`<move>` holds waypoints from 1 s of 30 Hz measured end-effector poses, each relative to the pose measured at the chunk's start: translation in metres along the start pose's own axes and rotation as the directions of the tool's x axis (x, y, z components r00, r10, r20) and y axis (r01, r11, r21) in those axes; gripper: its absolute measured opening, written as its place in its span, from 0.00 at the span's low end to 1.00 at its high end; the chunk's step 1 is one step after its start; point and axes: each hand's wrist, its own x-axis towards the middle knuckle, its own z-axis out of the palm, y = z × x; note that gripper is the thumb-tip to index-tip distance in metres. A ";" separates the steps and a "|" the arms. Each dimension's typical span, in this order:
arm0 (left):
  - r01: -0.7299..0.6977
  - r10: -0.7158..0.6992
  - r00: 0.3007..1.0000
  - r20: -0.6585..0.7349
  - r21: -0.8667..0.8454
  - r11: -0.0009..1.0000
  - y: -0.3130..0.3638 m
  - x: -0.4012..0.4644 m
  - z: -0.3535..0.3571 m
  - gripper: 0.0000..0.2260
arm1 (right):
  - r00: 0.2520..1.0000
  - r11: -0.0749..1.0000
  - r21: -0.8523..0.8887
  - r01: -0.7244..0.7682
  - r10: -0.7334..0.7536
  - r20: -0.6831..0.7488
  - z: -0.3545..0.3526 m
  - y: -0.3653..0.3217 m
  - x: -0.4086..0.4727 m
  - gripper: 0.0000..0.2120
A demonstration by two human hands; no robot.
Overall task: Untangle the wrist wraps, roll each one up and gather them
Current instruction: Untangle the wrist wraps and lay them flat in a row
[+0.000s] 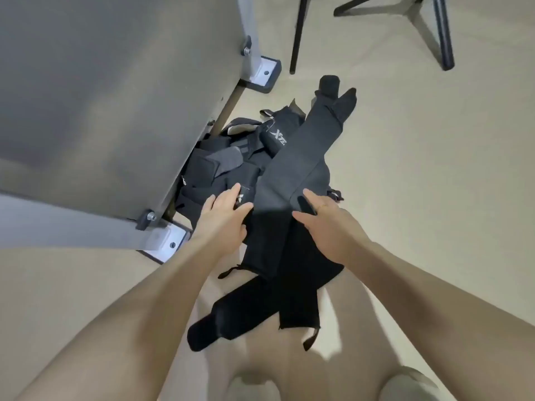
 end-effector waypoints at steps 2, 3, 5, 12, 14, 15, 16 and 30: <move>0.045 -0.040 0.997 -0.070 0.078 0.996 -0.001 0.019 0.008 0.27 | 0.999 0.999 -0.021 0.043 -0.043 0.008 0.011 -0.005 0.020 0.25; 0.064 -0.053 0.993 -0.109 0.105 0.992 -0.002 0.028 0.010 0.29 | 0.998 0.997 -0.031 0.067 -0.066 0.010 0.016 -0.008 0.029 0.25; 0.098 -0.089 0.991 -0.096 0.091 0.991 -0.004 0.037 0.006 0.31 | 0.994 0.997 -0.025 0.072 -0.069 0.089 0.019 -0.018 0.038 0.26; 0.111 -0.110 0.993 0.045 -0.001 0.994 -0.020 0.040 0.004 0.21 | 0.964 0.998 -0.062 0.006 0.011 0.266 0.001 -0.057 0.023 0.41; 0.060 -0.054 0.996 0.065 -0.096 0.994 -0.026 0.034 0.014 0.17 | 0.977 0.998 -0.042 -0.038 0.046 0.209 0.006 -0.059 0.035 0.42; 0.034 -0.021 0.996 0.087 -0.144 0.989 -0.030 0.028 0.019 0.16 | 0.980 0.998 -0.043 -0.039 0.046 0.193 0.009 -0.059 0.041 0.43; 0.020 0.003 0.993 0.118 -0.198 0.980 -0.033 0.020 0.023 0.16 | 0.979 0.997 -0.066 -0.034 0.046 0.198 0.011 -0.061 0.044 0.43; -0.078 -0.060 0.964 -0.259 -0.491 0.867 -0.040 -0.004 0.007 0.09 | 0.956 0.936 -0.216 -0.279 0.291 0.025 0.010 0.003 0.011 0.05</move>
